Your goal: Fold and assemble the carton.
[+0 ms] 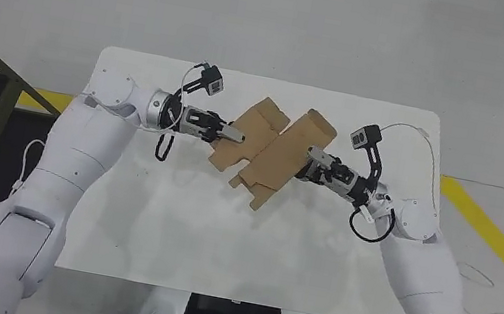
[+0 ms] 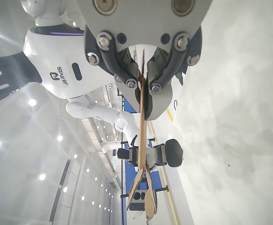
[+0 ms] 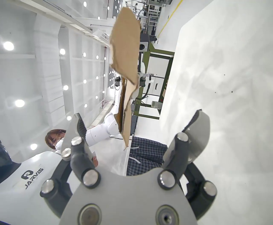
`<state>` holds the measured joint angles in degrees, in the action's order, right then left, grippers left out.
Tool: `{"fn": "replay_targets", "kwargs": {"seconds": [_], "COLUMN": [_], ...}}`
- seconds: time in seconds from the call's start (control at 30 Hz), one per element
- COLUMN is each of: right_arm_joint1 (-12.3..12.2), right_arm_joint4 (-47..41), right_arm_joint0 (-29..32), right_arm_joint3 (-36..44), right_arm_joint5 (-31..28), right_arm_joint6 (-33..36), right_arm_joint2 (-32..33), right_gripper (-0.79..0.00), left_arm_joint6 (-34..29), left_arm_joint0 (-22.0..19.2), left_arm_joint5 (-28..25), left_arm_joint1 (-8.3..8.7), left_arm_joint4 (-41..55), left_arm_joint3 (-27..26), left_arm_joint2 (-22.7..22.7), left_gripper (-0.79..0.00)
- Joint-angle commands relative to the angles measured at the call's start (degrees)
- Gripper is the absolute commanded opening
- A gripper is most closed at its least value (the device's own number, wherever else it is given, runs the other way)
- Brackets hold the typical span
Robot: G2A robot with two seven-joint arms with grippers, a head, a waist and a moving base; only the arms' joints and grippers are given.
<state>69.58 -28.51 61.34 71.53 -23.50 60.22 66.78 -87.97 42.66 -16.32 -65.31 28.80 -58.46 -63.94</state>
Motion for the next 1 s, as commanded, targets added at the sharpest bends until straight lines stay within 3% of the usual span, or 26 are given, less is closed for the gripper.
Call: {"fn": "replay_targets", "kwargs": {"seconds": [0.0, 0.03, 0.07, 0.5, 0.53, 0.57, 0.77, 0.97], "right_arm_joint1": [0.0, 0.0, 0.0, 0.3, 0.4, 0.4, 0.3, 0.3], "right_arm_joint4": [-0.1, -0.1, 0.0, -2.6, -3.2, -3.8, -3.7, 1.2], "right_arm_joint0": [-0.3, -0.5, -0.7, -2.2, -2.2, -2.1, 0.4, 5.5], "right_arm_joint3": [-0.3, -0.6, -0.7, -3.3, -3.3, -3.4, -1.9, 6.0], "right_arm_joint5": [0.0, 0.0, 0.0, 0.7, 0.5, 0.3, -1.3, -1.8], "right_arm_joint6": [0.6, 0.9, 1.2, 1.9, 1.4, 0.6, -10.1, -23.1], "right_arm_joint2": [0.0, -0.1, -0.1, -1.3, -1.2, -1.0, 1.9, 3.4], "right_gripper": [-0.585, -0.730, -0.785, -0.785, -0.785, -0.785, -0.785, -0.785], "left_arm_joint6": [0.0, 0.1, 0.1, 1.8, 2.4, 3.0, 10.0, 18.9], "left_arm_joint0": [-0.1, -0.2, -0.3, -1.7, -1.8, -1.9, -1.9, -0.1], "left_arm_joint5": [0.0, -0.1, -0.1, -1.8, -2.4, -3.0, -7.6, -10.4], "left_arm_joint1": [0.09, 0.14, 0.19, 0.44, 0.38, 0.30, -0.32, -0.63], "left_arm_joint4": [0.1, 0.1, 0.2, 2.0, 2.7, 3.4, 8.1, 8.4], "left_arm_joint3": [0.1, 0.1, 0.2, 1.9, 2.3, 2.7, 5.0, 4.3], "left_arm_joint2": [0.3, 0.5, 0.6, 2.7, 2.6, 2.6, 1.1, 0.1], "left_gripper": [-0.785, -0.785, -0.785, -0.785, -0.619, 0.000, 0.000, 0.000]}}
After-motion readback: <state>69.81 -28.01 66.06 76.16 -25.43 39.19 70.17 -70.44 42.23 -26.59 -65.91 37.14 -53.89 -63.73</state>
